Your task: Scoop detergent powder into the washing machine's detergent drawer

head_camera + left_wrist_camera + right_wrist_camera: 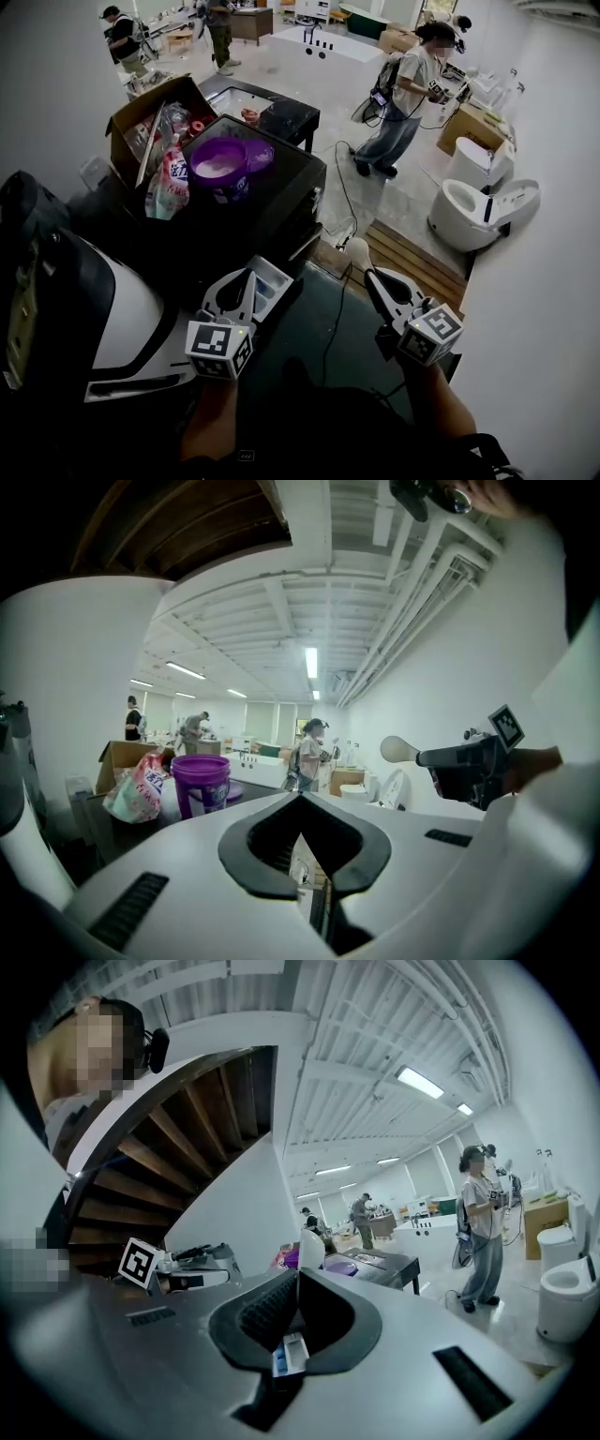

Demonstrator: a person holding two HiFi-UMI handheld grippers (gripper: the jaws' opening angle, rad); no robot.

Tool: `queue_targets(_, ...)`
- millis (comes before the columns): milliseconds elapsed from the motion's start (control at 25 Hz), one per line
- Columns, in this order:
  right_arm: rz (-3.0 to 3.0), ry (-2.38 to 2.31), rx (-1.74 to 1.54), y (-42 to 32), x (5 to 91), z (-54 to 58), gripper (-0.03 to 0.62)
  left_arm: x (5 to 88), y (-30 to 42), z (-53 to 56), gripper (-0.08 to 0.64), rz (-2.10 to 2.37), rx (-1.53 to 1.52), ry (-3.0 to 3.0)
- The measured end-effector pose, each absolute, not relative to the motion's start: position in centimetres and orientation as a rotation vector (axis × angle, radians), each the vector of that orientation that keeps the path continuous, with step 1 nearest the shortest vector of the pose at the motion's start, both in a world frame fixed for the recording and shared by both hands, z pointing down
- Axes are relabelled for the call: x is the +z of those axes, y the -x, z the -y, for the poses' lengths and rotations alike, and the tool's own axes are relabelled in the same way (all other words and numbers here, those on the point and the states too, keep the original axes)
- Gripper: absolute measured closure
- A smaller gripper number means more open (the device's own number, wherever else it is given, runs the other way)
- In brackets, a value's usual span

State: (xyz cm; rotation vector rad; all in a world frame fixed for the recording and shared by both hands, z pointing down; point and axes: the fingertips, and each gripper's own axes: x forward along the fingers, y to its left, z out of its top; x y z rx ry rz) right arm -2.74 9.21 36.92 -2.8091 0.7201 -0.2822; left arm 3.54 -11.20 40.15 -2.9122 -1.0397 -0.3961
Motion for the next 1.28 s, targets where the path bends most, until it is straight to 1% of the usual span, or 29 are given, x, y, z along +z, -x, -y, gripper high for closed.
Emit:
queue_targets(360, -0.743, 2.796, -0.285, -2.2, 36.5, -7.2, 0.572, 40.2, -7.2, 14.4, 0.554, 0.982, -0.407, 2.961)
queue_targets(800, -0.993, 2.733, -0.288, -8.7, 36.9, -4.9, 0.572, 39.6, -10.2, 15.5, 0.554, 0.84, -0.396, 3.024)
queue_targets(1000, -1.125, 2.647, -0.304, -13.8, 38.3, -6.4, 0.572, 39.1, -13.5, 13.9, 0.554, 0.705, -0.404, 3.062)
queue_targets(1280, -1.321, 2.512, -0.35, -21.5, 38.9, -10.6, 0.572, 37.2, -19.4, 8.5, 0.554, 0.489, -0.399, 3.081)
